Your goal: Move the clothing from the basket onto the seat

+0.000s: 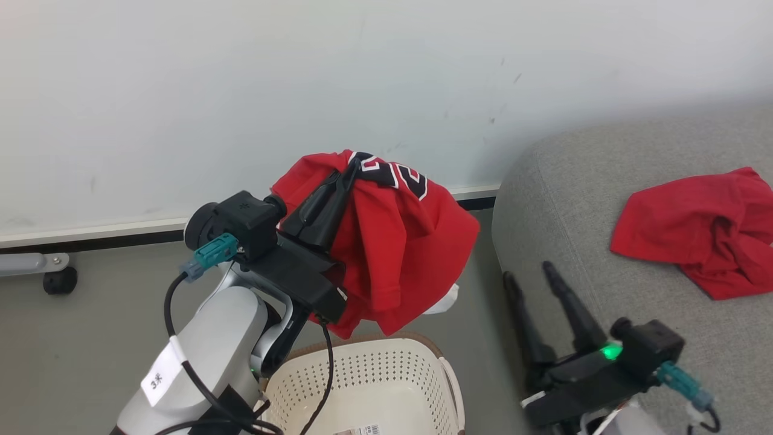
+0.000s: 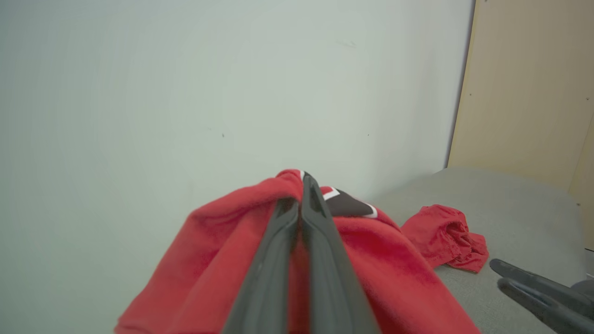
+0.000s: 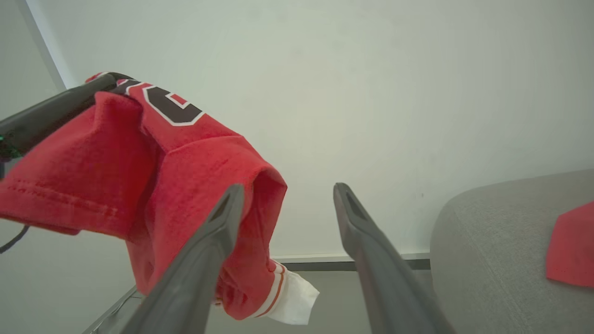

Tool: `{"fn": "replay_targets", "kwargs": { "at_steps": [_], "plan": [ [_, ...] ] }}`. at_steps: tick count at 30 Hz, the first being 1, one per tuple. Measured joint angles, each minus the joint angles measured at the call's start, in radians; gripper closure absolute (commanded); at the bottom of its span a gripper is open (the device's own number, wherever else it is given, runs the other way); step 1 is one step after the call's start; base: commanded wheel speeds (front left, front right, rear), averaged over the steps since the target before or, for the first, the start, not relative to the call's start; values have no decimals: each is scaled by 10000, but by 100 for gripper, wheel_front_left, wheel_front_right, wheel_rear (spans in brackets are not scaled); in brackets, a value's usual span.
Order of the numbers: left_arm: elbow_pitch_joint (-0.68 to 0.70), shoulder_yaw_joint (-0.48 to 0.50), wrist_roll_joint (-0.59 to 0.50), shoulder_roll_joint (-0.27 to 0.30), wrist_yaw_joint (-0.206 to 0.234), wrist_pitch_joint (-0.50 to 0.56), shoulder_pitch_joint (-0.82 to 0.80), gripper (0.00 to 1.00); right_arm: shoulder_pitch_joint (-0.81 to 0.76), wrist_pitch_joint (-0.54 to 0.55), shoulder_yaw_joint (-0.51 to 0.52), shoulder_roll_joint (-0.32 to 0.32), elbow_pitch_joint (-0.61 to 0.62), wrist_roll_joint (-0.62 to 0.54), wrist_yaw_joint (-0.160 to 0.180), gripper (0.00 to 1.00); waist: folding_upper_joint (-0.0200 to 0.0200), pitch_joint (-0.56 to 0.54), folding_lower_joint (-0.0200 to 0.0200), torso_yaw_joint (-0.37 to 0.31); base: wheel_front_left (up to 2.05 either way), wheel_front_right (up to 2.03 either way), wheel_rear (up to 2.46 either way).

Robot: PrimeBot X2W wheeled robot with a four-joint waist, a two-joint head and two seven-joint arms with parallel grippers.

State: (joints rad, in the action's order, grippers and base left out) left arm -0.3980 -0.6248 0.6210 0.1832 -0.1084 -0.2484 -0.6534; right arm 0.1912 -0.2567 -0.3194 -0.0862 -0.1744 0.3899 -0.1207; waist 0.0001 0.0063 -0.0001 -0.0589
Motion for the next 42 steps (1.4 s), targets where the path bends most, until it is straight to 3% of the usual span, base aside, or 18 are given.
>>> {"fn": "replay_targets", "kwargs": {
  "at_steps": [12,18,21,29,39,40,41,42],
  "plan": [
    [759,-81,-2,-6,205,330,7,100,466,431,-1735,63,-1026,1225,-29,0,0,-15,2,60,0,0,0],
    [1037,-297,-2,-198,205,541,4,100,1124,535,-2132,88,-1705,2000,-27,0,0,31,2,248,0,0,0],
    [1116,-341,-2,-219,205,621,3,100,1568,660,-2230,157,-2077,2949,-27,0,0,59,1,370,0,0,0],
    [1225,-610,-2,-458,199,826,-10,100,2479,1325,-3645,186,-2324,4895,-27,0,0,113,2,798,0,0,0],
    [1237,-721,13,-368,196,1037,43,100,3498,1212,-4000,171,-2474,5843,-27,0,0,139,2,1262,0,0,0],
    [1239,-721,13,-334,198,1062,73,100,3588,1129,-4027,174,-2499,5881,-27,23,0,138,1,1279,0,0,0],
    [1239,-719,13,-305,199,1070,93,100,3651,1039,-4054,176,-2533,5887,-27,78,-1,137,2,1282,0,0,0],
    [1235,-713,15,-265,201,1106,107,100,3705,966,-4105,173,-2581,5889,-27,100,0,136,1,1282,0,0,0]
  ]
}}
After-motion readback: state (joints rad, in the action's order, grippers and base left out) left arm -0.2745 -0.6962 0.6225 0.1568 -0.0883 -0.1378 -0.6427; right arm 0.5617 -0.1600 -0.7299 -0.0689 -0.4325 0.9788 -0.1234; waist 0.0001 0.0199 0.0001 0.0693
